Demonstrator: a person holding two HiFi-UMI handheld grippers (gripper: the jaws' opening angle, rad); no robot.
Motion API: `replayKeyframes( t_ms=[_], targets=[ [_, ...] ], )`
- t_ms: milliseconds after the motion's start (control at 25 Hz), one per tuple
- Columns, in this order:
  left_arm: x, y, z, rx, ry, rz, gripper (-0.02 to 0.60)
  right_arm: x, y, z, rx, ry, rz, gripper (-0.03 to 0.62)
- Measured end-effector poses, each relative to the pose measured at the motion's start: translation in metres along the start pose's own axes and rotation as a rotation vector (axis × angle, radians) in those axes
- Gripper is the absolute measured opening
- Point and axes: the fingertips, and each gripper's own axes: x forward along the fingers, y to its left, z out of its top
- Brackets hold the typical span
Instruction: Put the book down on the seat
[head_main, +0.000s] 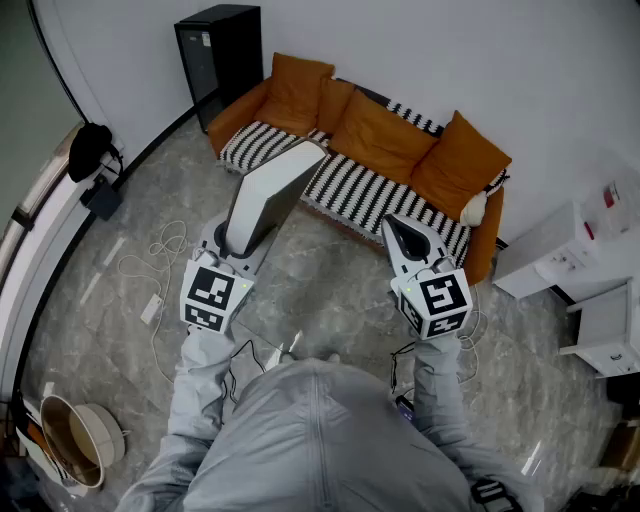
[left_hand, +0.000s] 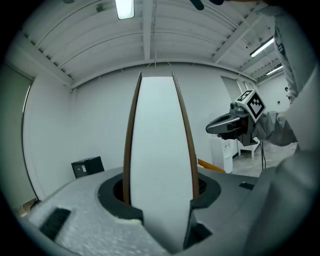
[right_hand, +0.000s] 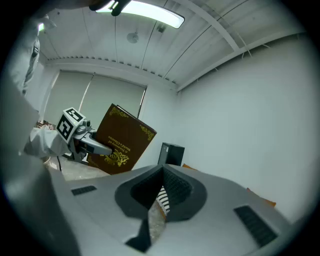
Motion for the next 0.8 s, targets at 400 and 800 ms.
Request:
replayKeyframes(
  t_ms=[400,800],
  targets=[
    [0.02,-0.007,-0.003,-0.003,-0.016,-0.034,0.224,0.001,-0.019,-0.013,0.099,-0.027,-0.009,0.031],
    [0.053,-0.029,-0.014,-0.03,0.021,-0.043,0.224,0.002,-0.041,-0.046,0.086,0.025,0.029,0.031]
  ],
)
